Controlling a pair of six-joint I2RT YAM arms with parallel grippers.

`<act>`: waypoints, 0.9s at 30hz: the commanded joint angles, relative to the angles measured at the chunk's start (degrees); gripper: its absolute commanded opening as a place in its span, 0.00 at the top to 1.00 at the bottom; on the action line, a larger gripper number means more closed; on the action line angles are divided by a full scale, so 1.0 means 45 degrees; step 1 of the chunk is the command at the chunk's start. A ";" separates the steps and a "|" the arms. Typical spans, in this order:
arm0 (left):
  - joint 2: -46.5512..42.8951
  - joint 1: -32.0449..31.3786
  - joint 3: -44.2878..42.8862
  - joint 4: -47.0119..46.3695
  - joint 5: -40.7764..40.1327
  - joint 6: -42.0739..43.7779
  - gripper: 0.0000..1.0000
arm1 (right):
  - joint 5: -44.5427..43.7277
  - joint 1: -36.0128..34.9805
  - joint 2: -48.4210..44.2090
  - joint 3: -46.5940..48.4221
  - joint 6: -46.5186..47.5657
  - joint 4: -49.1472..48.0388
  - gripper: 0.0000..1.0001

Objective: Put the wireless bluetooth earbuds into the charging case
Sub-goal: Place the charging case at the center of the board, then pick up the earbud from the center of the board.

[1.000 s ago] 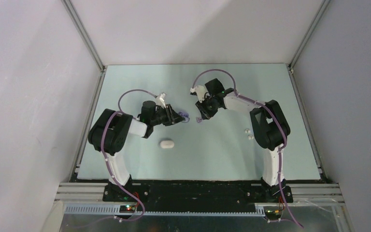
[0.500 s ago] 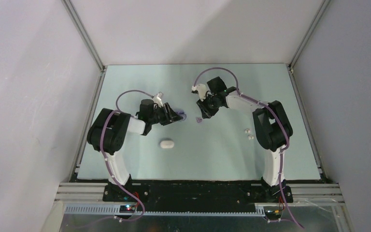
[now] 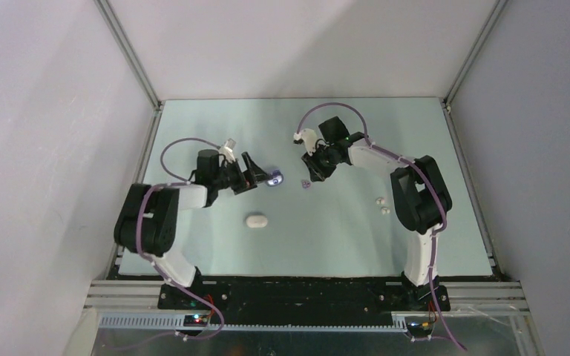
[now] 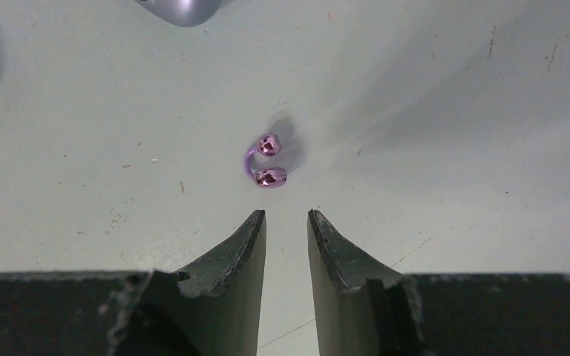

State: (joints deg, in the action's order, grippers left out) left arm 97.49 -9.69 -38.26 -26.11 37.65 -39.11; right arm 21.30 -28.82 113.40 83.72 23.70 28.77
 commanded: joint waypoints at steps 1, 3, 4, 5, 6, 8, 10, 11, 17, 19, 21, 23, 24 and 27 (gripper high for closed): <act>-0.2151 0.0237 -0.0767 0.3601 -0.0613 0.1956 0.00 | 0.0535 -0.0177 -0.0619 0.0381 0.0863 -0.0132 0.68; -0.2793 0.0215 -0.1250 0.5041 -0.1374 0.2923 0.00 | 0.0964 -0.0251 -0.0414 0.0555 0.1024 -0.0094 0.67; -0.2952 0.0208 -0.1423 0.5856 -0.1872 0.3402 0.00 | 0.1016 -0.0283 -0.0210 0.0623 0.1027 -0.0080 0.66; -0.3207 0.0198 -0.1777 0.6268 -0.2131 0.3854 0.00 | 0.1045 -0.0360 -0.0089 0.0802 0.1005 -0.0026 0.65; -0.3325 0.0199 -0.1911 0.6871 -0.2628 0.4066 0.00 | 0.1046 -0.0377 0.0164 0.0903 0.0895 0.0022 0.65; -0.3618 0.0206 -0.2294 0.7505 -0.3215 0.4383 0.00 | 0.1023 -0.0465 0.0487 0.1184 0.0830 0.0119 0.64; -0.4131 0.0199 -0.2503 0.7741 -0.3247 0.4406 0.00 | 0.0913 -0.0495 0.0720 0.1374 0.0876 0.0077 0.63; -0.4246 0.0191 -0.2555 0.7758 -0.3190 0.4315 0.00 | 0.0917 -0.0493 0.0787 0.1414 0.0887 0.0064 0.63; -0.4936 0.0176 -0.2650 0.8109 -0.2517 0.3530 0.00 | 0.0857 -0.0468 0.1653 0.2225 0.0840 0.0622 0.61; -0.5123 0.0181 -0.2870 0.8295 -0.2054 0.3413 0.00 | 0.0721 -0.0489 0.1767 0.2397 0.0887 0.0879 0.60; -0.5196 0.0181 -0.3139 0.8421 -0.1532 0.3466 0.00 | 0.0626 -0.0481 0.1812 0.2394 0.1014 0.1031 0.59; -0.5153 0.0191 -0.3439 0.8661 -0.1499 0.3317 0.00 | 0.0588 -0.0479 0.1869 0.2418 0.1126 0.1270 0.58; -0.5086 0.0199 -0.3560 0.8686 -0.1544 0.3211 0.00 | 0.0567 -0.0485 0.1889 0.2456 0.1132 0.1425 0.58; -0.4898 0.0194 -0.3707 0.8582 -0.1306 0.2841 0.01 | 0.0576 -0.0506 0.1945 0.2523 0.1158 0.1727 0.58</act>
State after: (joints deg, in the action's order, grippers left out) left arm 76.38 -8.84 -52.27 12.51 28.93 -24.16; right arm 24.21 -30.96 121.78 92.20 27.94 33.93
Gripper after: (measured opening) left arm 0.996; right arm 0.416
